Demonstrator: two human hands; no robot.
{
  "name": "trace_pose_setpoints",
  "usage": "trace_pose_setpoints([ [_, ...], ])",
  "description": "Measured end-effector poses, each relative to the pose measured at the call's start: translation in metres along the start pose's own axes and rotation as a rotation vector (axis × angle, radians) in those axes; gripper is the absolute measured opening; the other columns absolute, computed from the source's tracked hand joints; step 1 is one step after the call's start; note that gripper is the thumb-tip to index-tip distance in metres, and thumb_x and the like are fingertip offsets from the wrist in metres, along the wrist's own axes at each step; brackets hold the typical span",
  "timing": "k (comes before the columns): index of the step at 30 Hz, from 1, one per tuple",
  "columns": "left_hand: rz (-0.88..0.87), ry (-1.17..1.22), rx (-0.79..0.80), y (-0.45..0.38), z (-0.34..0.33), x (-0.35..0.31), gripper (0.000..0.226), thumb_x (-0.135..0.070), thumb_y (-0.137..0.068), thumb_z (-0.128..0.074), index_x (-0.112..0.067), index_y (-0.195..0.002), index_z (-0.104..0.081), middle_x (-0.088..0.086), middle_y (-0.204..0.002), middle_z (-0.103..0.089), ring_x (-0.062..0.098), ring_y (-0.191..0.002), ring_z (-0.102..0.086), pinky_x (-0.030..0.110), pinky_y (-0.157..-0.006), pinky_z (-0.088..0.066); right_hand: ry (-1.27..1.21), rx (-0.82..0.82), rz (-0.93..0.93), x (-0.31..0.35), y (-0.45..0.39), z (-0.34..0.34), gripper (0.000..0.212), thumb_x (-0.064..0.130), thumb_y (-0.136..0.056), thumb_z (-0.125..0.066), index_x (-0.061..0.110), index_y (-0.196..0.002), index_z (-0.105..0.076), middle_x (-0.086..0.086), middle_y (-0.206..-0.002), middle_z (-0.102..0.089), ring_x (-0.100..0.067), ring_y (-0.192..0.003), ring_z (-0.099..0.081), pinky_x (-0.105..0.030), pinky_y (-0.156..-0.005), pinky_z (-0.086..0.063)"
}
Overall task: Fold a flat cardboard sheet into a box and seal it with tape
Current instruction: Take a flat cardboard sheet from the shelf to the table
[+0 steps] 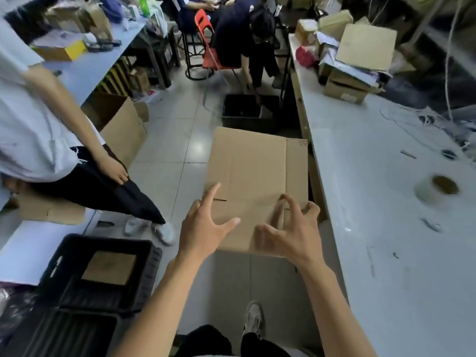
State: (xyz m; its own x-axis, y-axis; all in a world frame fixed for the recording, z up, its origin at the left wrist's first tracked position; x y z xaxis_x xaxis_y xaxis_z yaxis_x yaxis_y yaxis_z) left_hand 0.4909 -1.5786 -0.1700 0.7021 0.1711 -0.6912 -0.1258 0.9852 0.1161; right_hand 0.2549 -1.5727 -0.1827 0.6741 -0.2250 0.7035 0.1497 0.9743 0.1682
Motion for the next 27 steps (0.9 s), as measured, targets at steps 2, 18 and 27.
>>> trace_pose_setpoints([
  [2,0.005,-0.006,0.002,-0.034,-0.002,-0.004,0.087,-0.05,-0.079,-0.076,-0.048,-0.15,-0.025,0.001,-0.132,-0.053,0.024,-0.119,-0.054,0.027,-0.083,-0.037,0.015,-0.001,-0.007,0.01,-0.035,0.001,0.089,0.058,-0.068,-0.08,0.042,-0.141,-0.034,-0.001,-0.152,-0.012,-0.031,-0.131,-0.042,-0.039,-0.094,-0.049],
  [18,-0.183,0.022,0.195,-0.352,-0.035,-0.07,0.09,-0.052,-0.077,-0.077,-0.047,-0.15,-0.025,-0.001,-0.143,-0.051,0.024,-0.127,-0.051,0.025,-0.087,-0.036,0.04,-0.221,-0.179,0.062,-0.289,0.021,0.084,0.054,-0.068,-0.081,0.038,-0.138,-0.038,-0.002,-0.145,-0.018,-0.03,-0.128,-0.043,-0.038,-0.092,-0.049],
  [27,-0.353,0.011,0.427,-0.448,-0.152,-0.196,0.089,-0.051,-0.077,-0.076,-0.051,-0.149,-0.023,-0.002,-0.134,-0.049,0.02,-0.122,-0.05,0.027,-0.084,-0.039,-0.033,-0.41,-0.4,-0.024,-0.37,0.106,0.082,0.052,-0.069,-0.081,0.037,-0.137,-0.038,-0.002,-0.142,-0.02,-0.022,-0.115,-0.049,-0.033,-0.087,-0.048],
])
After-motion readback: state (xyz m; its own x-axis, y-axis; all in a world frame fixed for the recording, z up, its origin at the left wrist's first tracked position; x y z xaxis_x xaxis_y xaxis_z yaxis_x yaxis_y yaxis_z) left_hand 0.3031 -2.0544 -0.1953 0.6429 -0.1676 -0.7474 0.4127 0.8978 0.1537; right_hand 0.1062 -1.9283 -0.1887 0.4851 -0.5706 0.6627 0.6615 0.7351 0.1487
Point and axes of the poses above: each hand's wrist, its own y-axis away from the middle knuckle, its own z-axis out of the back of the hand, x = y × z, the point moved 10 cm from there along -y, towards the middle knuckle
